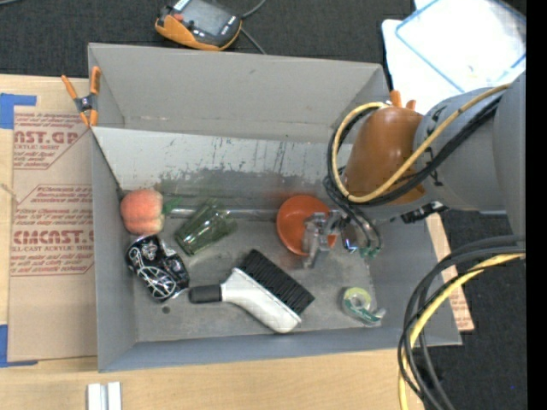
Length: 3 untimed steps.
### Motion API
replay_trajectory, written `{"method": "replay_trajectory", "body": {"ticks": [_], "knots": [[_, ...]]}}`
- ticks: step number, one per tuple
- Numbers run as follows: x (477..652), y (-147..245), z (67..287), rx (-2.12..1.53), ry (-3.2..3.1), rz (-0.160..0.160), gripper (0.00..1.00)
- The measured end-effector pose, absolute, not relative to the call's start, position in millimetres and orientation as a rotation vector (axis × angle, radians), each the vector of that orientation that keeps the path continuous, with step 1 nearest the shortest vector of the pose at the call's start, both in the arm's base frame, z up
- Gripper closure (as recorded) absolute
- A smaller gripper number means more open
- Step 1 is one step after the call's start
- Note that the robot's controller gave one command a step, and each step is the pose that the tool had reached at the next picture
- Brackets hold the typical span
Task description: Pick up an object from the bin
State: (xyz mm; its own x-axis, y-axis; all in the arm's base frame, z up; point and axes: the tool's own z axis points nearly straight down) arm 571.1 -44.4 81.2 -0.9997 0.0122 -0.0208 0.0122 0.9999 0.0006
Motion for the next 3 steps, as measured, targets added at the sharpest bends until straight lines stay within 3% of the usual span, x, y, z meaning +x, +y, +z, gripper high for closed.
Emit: {"method": "replay_trajectory", "body": {"ticks": [1,2,3], "knots": [[572.0,-36.4,84.0,0.036,3.123,0.001,1.0],[571.5,-61.1,77.1,-0.204,3.115,-0.001,0.0],[571.5,-61.1,77.1,-0.204,3.115,-0.001,0.0]]}}
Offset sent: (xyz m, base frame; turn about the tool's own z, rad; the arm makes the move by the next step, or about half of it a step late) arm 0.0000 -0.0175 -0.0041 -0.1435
